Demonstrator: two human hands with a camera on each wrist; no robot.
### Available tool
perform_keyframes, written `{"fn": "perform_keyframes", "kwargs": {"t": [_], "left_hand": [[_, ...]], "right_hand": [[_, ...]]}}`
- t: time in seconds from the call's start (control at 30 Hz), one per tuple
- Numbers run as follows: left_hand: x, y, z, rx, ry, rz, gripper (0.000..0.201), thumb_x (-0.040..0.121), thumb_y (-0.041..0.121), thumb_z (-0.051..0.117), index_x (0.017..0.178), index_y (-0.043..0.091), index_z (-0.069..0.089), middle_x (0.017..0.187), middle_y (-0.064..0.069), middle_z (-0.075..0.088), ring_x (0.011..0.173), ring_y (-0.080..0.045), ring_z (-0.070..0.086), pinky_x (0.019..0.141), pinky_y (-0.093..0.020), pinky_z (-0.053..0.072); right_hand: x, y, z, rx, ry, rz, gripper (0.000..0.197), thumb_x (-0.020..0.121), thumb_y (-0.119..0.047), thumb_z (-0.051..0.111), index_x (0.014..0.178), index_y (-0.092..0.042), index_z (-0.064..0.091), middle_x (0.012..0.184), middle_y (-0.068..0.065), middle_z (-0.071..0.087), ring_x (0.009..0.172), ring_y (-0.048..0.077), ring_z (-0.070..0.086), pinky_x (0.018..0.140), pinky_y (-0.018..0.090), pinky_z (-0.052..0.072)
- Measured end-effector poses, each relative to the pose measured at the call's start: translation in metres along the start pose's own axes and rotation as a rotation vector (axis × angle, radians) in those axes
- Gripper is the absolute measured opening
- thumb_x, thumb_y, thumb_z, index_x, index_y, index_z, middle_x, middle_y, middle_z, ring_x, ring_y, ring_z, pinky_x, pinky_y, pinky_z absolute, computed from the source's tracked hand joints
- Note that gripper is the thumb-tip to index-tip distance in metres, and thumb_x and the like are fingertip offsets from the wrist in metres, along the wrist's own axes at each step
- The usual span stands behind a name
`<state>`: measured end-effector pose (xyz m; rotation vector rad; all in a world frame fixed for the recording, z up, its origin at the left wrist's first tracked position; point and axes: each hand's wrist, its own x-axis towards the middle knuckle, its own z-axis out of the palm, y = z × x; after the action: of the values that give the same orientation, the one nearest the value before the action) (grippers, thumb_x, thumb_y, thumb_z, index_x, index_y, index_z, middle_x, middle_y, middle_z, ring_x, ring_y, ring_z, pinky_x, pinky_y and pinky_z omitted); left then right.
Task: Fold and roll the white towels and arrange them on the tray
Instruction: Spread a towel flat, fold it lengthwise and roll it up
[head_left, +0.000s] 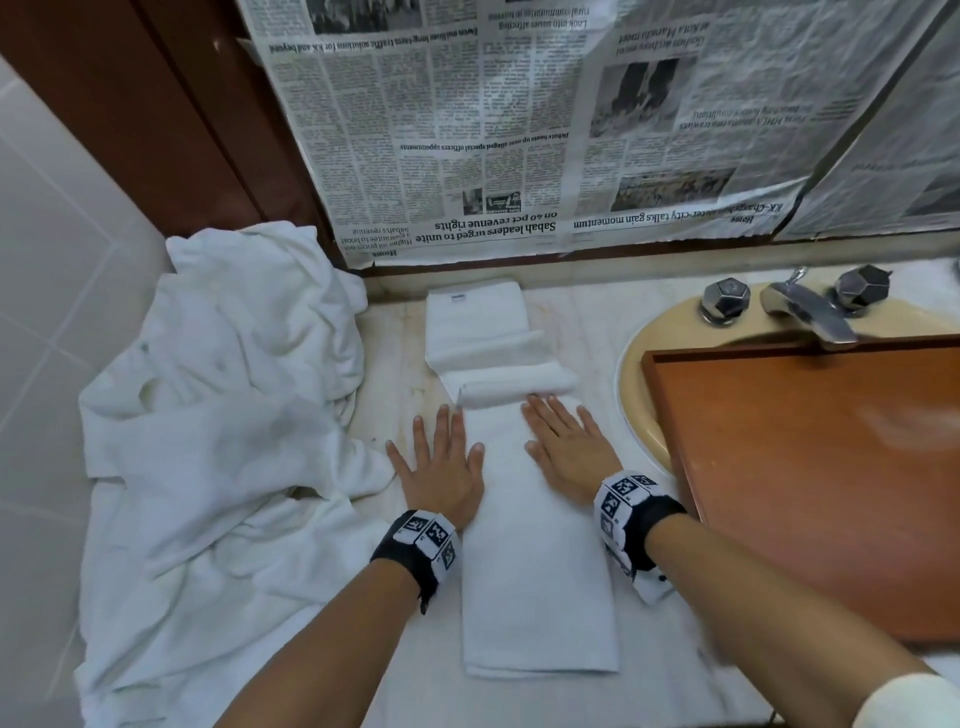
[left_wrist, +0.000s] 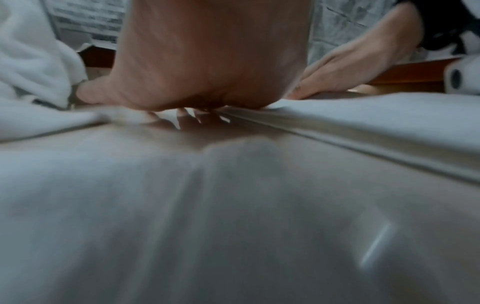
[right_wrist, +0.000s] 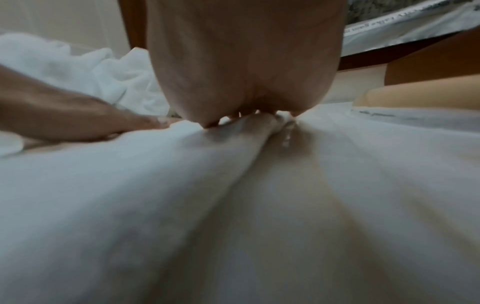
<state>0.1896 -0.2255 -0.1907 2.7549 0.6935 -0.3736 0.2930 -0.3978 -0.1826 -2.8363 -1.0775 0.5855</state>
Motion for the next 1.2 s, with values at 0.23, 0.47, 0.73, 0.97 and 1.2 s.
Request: {"fn": "perform_keyframes", "kwargs": {"t": [0.23, 0.47, 0.73, 0.97, 1.2], "left_hand": [[-0.047, 0.005, 0.006, -0.128, 0.000, 0.144, 0.056, 0.107, 0.041, 0.016, 0.159, 0.032, -0.003, 0.165, 0.016, -0.013, 0.153, -0.018, -0.014, 0.119, -0.058, -0.006], [-0.071, -0.022, 0.025, -0.007, 0.002, 0.135, 0.061, 0.095, 0.058, -0.007, 0.155, 0.044, -0.013, 0.162, 0.023, -0.017, 0.152, -0.014, -0.016, 0.118, -0.061, -0.007], [-0.132, -0.009, 0.035, -0.136, 0.069, 0.270, 0.060, 0.099, 0.052, 0.004, 0.158, 0.040, 0.004, 0.163, 0.020, -0.011, 0.153, -0.012, -0.012, 0.122, -0.050, -0.006], [-0.150, -0.031, 0.050, -0.008, 0.068, 0.200, 0.058, 0.103, 0.054, 0.017, 0.158, 0.036, 0.016, 0.164, 0.020, 0.009, 0.153, -0.014, 0.008, 0.117, -0.059, -0.003], [-0.154, -0.028, 0.054, 0.000, 0.046, 0.173, 0.062, 0.100, 0.054, 0.001, 0.158, 0.035, -0.006, 0.163, 0.021, -0.014, 0.152, -0.014, -0.015, 0.116, -0.059, -0.016]], "right_hand": [[-0.044, -0.051, 0.026, 0.125, 0.111, -0.093, 0.065, 0.099, -0.043, 0.009, 0.155, -0.013, 0.028, 0.162, 0.001, 0.021, 0.150, 0.022, 0.019, 0.120, 0.047, 0.012], [-0.068, -0.013, 0.036, 0.028, 0.048, 0.093, 0.076, 0.087, -0.051, -0.015, 0.157, -0.023, -0.005, 0.162, -0.012, -0.015, 0.151, 0.013, -0.012, 0.119, 0.045, -0.011], [-0.147, -0.048, 0.076, 0.070, 0.163, -0.050, 0.055, 0.105, -0.041, 0.021, 0.156, -0.021, 0.023, 0.163, -0.007, 0.016, 0.150, 0.019, 0.017, 0.117, 0.047, 0.007], [-0.150, -0.038, 0.081, 0.079, 0.146, 0.068, 0.062, 0.101, -0.052, 0.002, 0.158, -0.027, -0.003, 0.162, -0.015, -0.012, 0.150, 0.010, -0.014, 0.120, 0.042, -0.011], [-0.174, -0.081, 0.092, 0.081, 0.187, 0.047, 0.061, 0.102, -0.043, 0.011, 0.157, -0.016, 0.014, 0.163, -0.005, 0.005, 0.152, 0.014, 0.005, 0.121, 0.045, -0.004]]}}
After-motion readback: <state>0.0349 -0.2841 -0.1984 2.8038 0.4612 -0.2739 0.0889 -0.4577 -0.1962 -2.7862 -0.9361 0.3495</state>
